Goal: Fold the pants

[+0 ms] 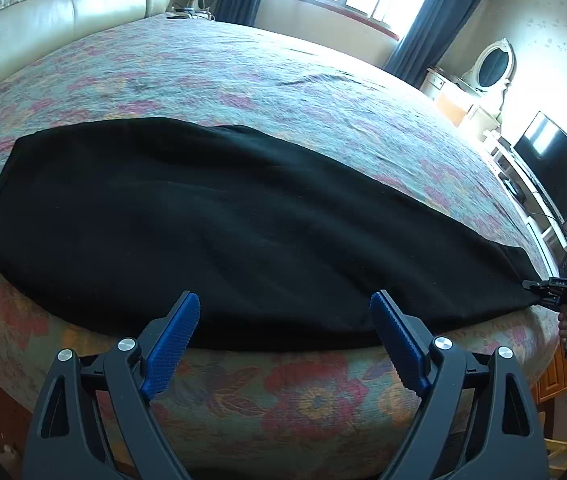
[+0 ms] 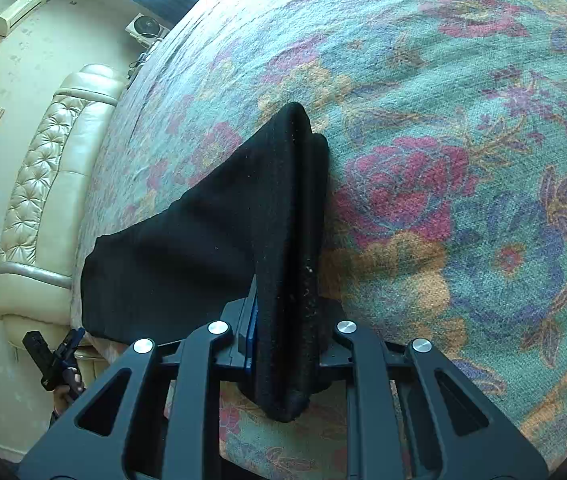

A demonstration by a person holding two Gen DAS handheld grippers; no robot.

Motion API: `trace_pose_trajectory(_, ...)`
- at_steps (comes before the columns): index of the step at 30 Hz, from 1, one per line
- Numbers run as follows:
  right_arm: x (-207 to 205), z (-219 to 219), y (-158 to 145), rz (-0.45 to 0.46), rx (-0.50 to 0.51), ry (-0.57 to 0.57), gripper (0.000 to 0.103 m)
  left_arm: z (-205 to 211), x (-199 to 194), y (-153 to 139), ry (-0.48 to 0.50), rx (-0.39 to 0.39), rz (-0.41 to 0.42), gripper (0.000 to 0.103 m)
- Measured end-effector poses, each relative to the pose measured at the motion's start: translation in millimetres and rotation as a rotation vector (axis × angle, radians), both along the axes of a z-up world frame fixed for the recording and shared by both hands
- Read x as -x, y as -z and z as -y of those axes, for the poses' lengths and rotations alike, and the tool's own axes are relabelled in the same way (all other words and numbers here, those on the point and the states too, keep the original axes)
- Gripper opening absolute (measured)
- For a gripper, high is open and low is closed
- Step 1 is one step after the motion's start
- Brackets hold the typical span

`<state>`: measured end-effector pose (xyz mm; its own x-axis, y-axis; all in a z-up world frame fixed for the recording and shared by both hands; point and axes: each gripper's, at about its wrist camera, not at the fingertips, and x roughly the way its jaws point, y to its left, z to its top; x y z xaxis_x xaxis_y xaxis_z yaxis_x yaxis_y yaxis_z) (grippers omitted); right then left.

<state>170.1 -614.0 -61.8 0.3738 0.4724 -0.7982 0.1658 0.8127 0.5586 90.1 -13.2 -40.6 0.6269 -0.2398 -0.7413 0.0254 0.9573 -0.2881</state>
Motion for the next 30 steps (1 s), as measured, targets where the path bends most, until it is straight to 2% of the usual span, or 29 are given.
trace_pose_trajectory(3, 1.1, -3.6, 0.2, -0.006, 0.042, 0.03, 0.018, -23.0, 2.2, 3.8, -0.032, -0.003, -0.002, 0.086)
trace_pose_trajectory(7, -0.4, -17.9, -8.1, -0.008, 0.112, 0.048, 0.018, -45.5, 4.4, 11.8, -0.067, 0.037, -0.028, 0.086)
trace_pose_trajectory(14, -0.4, -32.1, -21.3, -0.022, 0.206, 0.088, 0.018, -56.6, 4.1, 16.7, -0.081, 0.066, -0.049, 0.086)
trace_pose_trajectory(20, 4.8, -50.3, -43.7, 0.01, 0.258, 0.121, 0.018, -54.4, 2.7, 16.4, -0.066, -0.006, -0.019, 0.086)
trace_pose_trajectory(25, 8.8, -72.2, -62.8, 0.05, 0.315, 0.134, 0.018, -51.5, 1.4, 16.4, -0.05, -0.018, -0.013, 0.086)
trace_pose_trajectory(30, 10.8, -98.3, -78.6, 0.092, 0.345, 0.119, 0.018, -45.5, 2.0, 12.7, -0.045, -0.09, 0.003, 0.086)
